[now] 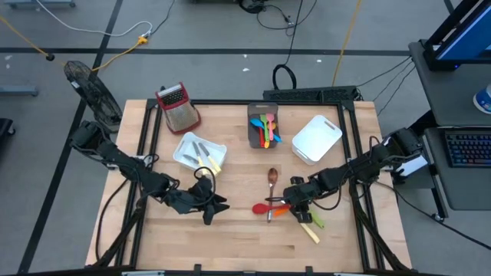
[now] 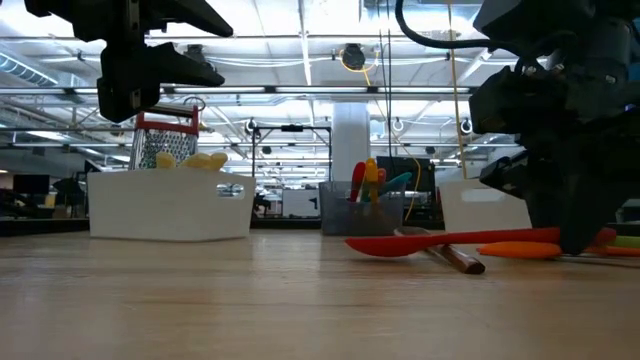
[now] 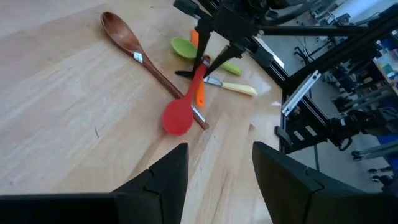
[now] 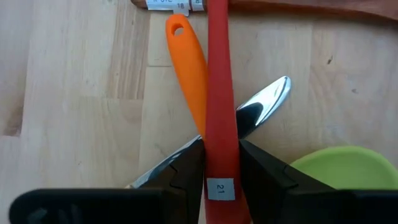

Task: Pick & Place Kitchen Items
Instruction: Put the red slotted spoon into the right white bin

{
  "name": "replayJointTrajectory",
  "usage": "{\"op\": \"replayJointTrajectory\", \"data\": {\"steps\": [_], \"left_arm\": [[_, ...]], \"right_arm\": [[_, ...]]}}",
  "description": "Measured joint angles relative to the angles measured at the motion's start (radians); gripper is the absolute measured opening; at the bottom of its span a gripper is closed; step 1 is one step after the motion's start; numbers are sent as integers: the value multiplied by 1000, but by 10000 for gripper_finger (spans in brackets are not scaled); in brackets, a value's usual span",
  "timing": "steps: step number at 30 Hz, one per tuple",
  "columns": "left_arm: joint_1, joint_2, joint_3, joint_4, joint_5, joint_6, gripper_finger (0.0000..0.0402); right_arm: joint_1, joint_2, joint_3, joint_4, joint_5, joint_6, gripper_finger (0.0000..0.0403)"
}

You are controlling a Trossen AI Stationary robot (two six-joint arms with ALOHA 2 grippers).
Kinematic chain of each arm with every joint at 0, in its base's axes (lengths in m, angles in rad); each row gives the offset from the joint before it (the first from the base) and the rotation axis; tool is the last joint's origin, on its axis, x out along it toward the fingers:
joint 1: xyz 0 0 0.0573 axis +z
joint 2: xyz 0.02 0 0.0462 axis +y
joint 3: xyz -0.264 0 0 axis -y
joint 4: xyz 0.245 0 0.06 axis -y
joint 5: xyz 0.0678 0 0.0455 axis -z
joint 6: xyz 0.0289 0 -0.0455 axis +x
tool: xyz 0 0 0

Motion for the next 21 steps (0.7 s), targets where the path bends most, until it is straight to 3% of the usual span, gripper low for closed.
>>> {"op": "replayJointTrajectory", "data": {"steps": [9, 21], "left_arm": [[0, 0, 0, 0, 4, 3, 182], [0, 0, 0, -4, 4, 16, 182]], "right_arm": [[0, 0, 0, 3, 1, -2, 95], [-1, -1, 0, 4, -50, -4, 162]]}}
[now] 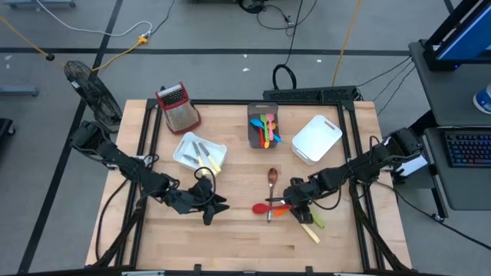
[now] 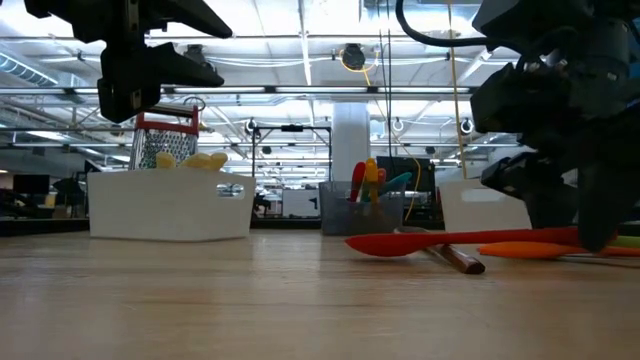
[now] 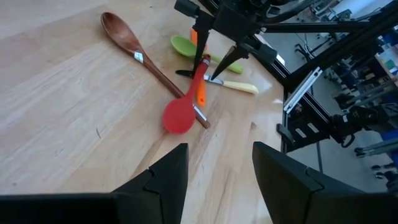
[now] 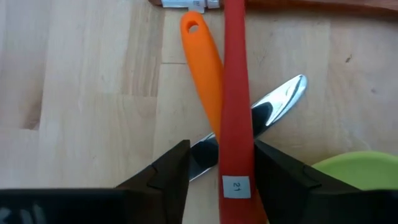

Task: Pick & Place Kitchen Items
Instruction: Put the red slotted spoon into the right white bin

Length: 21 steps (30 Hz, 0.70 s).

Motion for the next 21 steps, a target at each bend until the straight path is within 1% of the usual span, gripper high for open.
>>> {"op": "replayJointTrajectory", "data": {"steps": [4, 15, 21], "left_arm": [[0, 0, 0, -2, 0, 3, 182], [0, 0, 0, -3, -1, 7, 182], [0, 0, 0, -3, -1, 7, 182]], "right_arm": [[0, 0, 0, 0, -23, 0, 166], [1, 0, 0, -2, -29, 0, 142], [-3, 0, 0, -2, -77, 3, 146]]}}
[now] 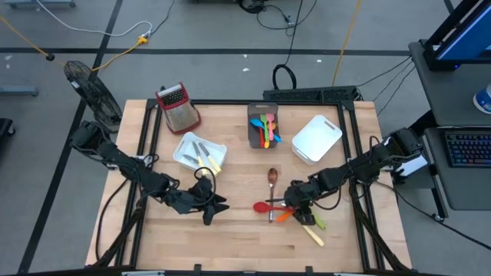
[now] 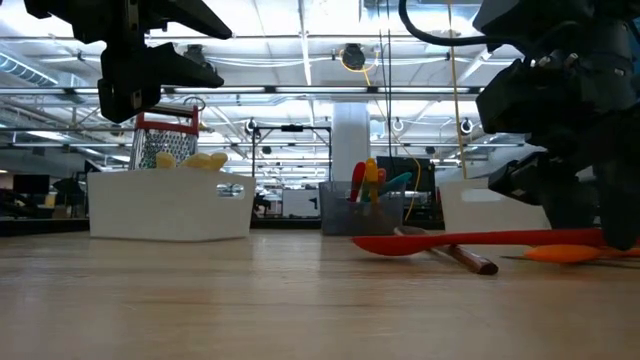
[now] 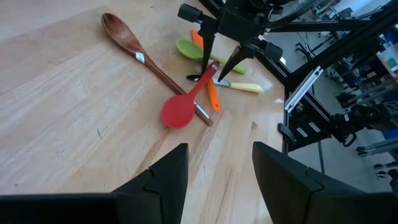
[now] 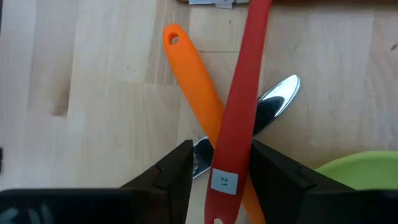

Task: Pick & Place Kitchen Items
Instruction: Put the red slotted spoon into the right white bin

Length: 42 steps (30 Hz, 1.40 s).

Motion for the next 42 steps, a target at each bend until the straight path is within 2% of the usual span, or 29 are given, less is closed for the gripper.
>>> {"op": "replayJointTrajectory", "data": {"steps": [15, 21, 37, 42], "left_arm": [[0, 0, 0, 0, -2, 0, 182], [0, 0, 0, 0, -1, 6, 182], [0, 0, 0, 0, -1, 19, 182], [0, 0, 0, 0, -1, 20, 182]], "right_arm": [[-1, 0, 0, 0, -4, -2, 150], [-13, 0, 0, 1, -54, 2, 147], [-51, 0, 0, 29, -53, 24, 149], [-51, 0, 1, 32, -23, 47, 149]]}}
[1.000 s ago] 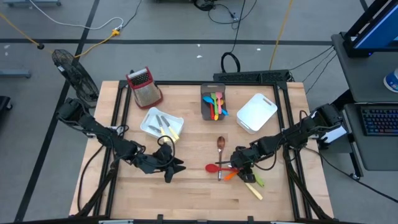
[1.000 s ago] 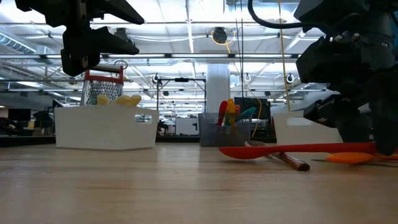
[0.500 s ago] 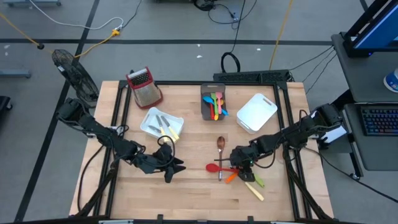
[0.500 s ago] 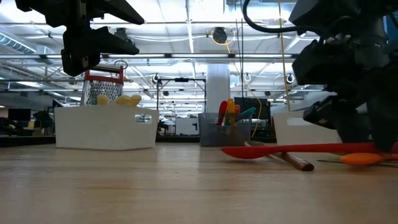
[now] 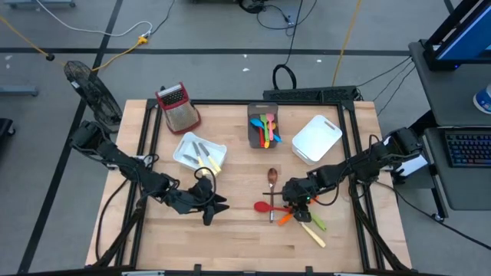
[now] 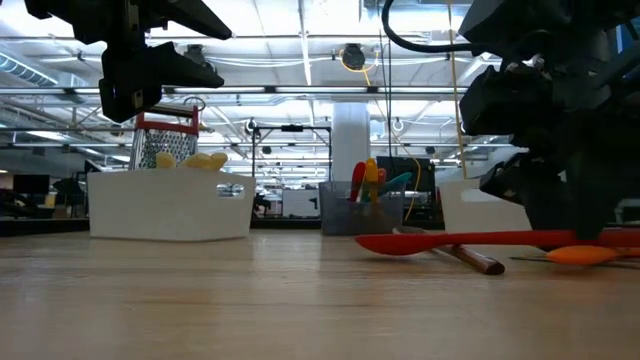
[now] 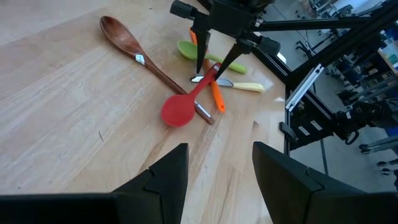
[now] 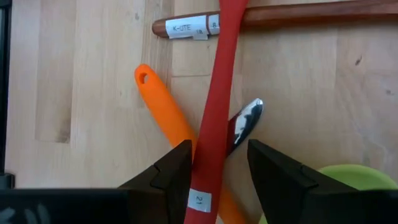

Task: Pick & Place Kitchen Items
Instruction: Put the red slotted spoon into the right white bin

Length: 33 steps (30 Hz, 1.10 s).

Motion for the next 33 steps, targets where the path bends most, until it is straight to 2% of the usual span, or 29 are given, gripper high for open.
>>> {"op": "replayJointTrajectory", "data": {"steps": [13, 33], "left_arm": [[10, 0, 0, 0, -1, 2, 182], [41, 0, 0, -1, 8, 23, 182]], "right_arm": [[0, 0, 0, 0, 28, -4, 143], [0, 0, 0, -10, 29, -4, 48]]}}
